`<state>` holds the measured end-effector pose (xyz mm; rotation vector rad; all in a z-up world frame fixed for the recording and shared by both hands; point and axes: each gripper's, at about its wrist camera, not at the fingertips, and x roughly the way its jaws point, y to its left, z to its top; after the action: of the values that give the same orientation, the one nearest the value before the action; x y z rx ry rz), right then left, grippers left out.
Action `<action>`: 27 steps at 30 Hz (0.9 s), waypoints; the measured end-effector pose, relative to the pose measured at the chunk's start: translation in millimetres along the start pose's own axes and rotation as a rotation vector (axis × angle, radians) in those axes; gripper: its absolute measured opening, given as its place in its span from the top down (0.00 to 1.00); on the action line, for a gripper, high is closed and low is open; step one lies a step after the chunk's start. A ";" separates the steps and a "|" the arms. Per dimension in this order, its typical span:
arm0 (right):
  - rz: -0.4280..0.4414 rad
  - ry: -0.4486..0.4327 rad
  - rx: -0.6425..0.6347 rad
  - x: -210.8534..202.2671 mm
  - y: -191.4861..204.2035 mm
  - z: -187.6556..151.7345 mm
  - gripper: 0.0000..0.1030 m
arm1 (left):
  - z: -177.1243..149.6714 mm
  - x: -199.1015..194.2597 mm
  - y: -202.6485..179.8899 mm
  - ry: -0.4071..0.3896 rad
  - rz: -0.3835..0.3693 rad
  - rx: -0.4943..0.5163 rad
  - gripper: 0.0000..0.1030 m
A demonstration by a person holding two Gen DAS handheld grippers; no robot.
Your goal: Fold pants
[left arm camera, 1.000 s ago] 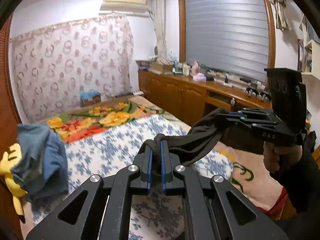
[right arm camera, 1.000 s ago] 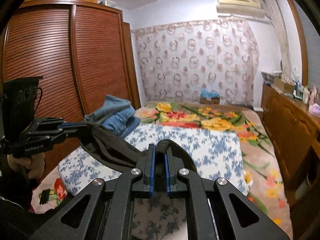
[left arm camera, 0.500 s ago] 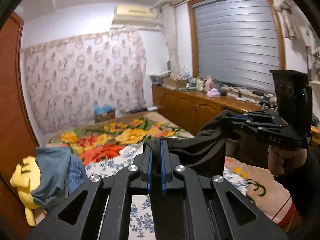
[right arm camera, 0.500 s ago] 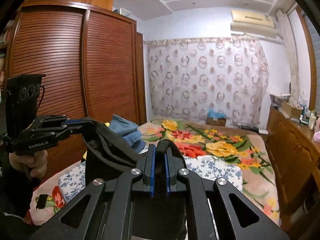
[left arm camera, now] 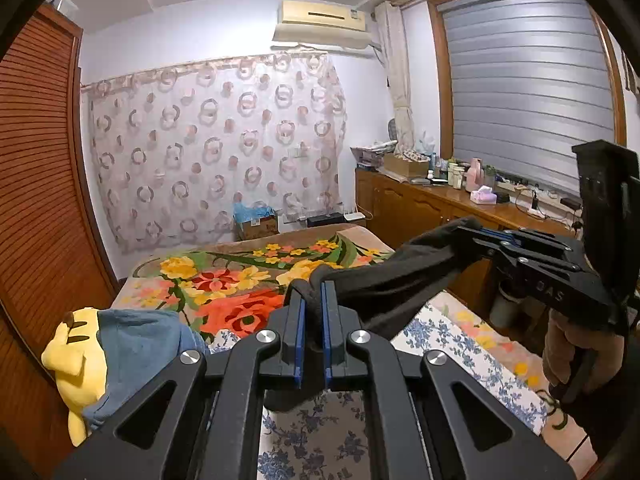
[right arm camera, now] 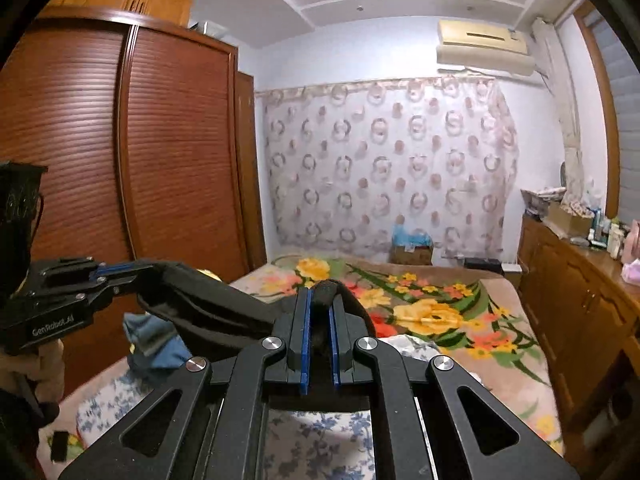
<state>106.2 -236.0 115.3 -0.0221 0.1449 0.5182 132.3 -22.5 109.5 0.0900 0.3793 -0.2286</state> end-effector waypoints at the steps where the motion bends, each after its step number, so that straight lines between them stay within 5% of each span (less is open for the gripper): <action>1: 0.002 0.013 -0.001 2.6 1.4 -3.8 0.93 | -8.7 1.5 -0.6 0.015 -0.005 0.006 0.92; 7: 0.160 0.199 0.165 15.5 -2.9 -75.8 0.93 | -82.9 2.0 1.5 0.146 -0.076 -0.077 0.92; 11: 0.129 0.255 0.088 9.7 16.2 -107.8 0.93 | -117.5 -11.1 -9.7 0.199 -0.129 -0.098 0.92; 27: 0.192 0.342 0.086 -48.1 22.8 -144.1 0.93 | -169.6 -44.4 -33.7 0.300 -0.157 -0.046 0.92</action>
<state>34.6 -248.2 -20.1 -0.0124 0.5078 0.6972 23.7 -24.2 -32.2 0.0486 0.6914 -0.3631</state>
